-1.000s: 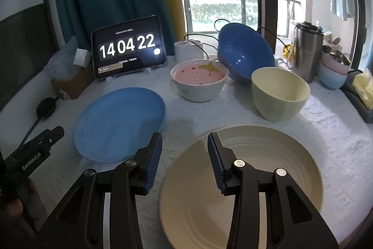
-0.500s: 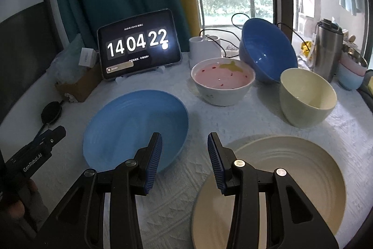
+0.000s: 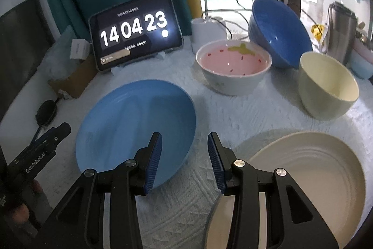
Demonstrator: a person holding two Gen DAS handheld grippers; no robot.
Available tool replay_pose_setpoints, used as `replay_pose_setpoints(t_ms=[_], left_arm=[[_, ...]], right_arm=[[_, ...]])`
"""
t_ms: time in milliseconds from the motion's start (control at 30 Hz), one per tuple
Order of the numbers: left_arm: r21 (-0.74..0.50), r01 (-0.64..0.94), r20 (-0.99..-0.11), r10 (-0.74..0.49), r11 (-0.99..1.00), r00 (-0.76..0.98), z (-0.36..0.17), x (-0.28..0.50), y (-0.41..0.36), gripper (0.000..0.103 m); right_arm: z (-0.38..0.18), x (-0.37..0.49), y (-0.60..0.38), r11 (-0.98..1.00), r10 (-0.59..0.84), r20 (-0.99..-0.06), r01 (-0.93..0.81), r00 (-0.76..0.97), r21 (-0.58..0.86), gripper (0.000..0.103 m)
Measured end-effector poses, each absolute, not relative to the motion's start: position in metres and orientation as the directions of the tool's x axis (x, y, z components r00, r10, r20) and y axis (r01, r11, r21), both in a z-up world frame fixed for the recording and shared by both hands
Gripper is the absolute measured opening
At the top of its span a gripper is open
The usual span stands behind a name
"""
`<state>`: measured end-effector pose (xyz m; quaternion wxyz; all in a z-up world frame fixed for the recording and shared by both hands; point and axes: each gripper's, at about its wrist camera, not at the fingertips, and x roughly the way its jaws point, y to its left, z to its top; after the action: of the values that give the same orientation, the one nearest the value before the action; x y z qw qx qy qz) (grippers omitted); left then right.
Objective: Organize plates and bowls
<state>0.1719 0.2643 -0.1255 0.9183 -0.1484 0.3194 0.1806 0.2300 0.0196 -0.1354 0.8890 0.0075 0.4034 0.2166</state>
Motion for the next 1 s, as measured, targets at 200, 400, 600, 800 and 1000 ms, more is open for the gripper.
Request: replay_pose_setpoints(t_ms=[200,400,600,800,1000], left_arm=[[-0.173,-0.416,-0.683,0.195,0.893,0.704,-0.139,0.189,0.266,0.047],[-0.123,-0.395,-0.759,0.170,0.910,0.628,-0.159,0.206,0.260,0.047],[-0.080,-0.375,-0.770,0.182,0.923,0.612,-0.161,0.214,0.253,0.055],[-0.104,-0.337,-0.764,0.142,0.936,0.629,-0.158,0.214,0.251,0.056],[-0.140,-0.310,-0.753,0.102,0.940,0.650,-0.156,0.211,0.250,0.055]], right_arm=[[-0.147,0.240,0.030,0.914,0.376,-0.763,-0.349,0.526,0.209,0.043],[-0.159,0.246,0.037,0.930,0.342,-0.791,-0.301,0.507,0.210,0.043],[-0.162,0.245,0.042,0.931,0.346,-0.784,-0.295,0.515,0.217,0.043],[-0.162,0.241,0.047,0.938,0.322,-0.777,-0.294,0.541,0.184,0.043],[-0.159,0.230,0.052,0.927,0.342,-0.764,-0.327,0.547,0.181,0.040]])
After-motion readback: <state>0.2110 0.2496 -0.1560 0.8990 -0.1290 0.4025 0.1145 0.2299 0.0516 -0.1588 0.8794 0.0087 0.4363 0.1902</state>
